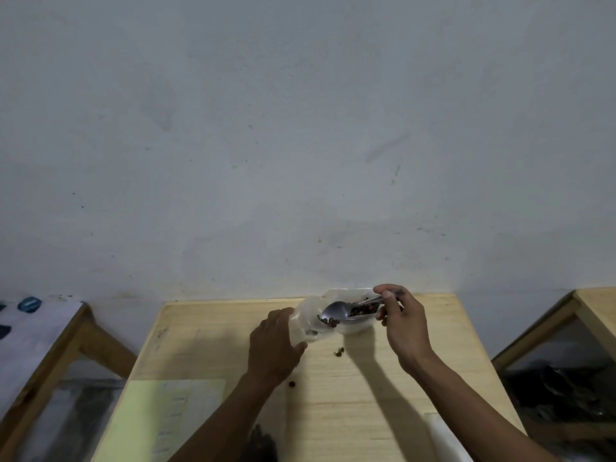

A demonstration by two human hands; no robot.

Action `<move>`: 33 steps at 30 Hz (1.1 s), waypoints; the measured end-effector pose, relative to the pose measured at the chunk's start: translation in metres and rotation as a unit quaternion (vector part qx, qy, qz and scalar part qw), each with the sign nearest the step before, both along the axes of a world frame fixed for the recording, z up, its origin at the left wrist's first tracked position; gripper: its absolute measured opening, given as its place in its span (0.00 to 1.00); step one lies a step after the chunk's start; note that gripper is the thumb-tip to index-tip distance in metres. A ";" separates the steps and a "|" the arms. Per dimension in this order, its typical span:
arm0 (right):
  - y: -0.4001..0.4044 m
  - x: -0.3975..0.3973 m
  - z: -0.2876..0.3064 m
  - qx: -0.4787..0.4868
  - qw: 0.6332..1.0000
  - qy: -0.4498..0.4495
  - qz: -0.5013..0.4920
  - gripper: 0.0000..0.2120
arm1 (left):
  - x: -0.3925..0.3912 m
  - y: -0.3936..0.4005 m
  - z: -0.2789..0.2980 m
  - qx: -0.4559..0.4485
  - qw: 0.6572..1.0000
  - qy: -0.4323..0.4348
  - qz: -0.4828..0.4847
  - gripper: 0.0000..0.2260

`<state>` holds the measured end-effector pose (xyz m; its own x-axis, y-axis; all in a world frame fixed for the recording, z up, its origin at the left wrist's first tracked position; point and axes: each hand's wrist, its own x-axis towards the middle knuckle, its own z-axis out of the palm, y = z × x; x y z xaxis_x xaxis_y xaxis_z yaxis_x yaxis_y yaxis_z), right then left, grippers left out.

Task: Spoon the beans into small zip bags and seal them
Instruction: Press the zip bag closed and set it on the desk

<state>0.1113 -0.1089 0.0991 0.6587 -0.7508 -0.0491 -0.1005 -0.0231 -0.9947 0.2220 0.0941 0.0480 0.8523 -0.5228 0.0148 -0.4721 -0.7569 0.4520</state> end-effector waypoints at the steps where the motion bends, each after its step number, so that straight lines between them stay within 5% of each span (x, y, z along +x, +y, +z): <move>1: 0.001 0.000 -0.001 0.000 1.000 0.001 0.000 0.12 | 0.000 0.001 -0.001 0.004 1.000 0.002 0.003 0.32; 14: 0.008 0.001 -0.003 0.012 1.000 -0.016 0.002 0.11 | 0.000 0.009 -0.006 0.004 0.999 0.026 0.028 0.31; 19: 0.000 -0.001 -0.008 0.088 0.994 -0.021 -0.061 0.10 | -0.001 0.013 -0.008 -0.022 0.998 0.039 0.049 0.31; 33: -0.023 -0.036 -0.105 0.161 0.968 0.180 -0.063 0.11 | -0.010 0.022 -0.011 -0.096 0.986 0.107 0.087 0.32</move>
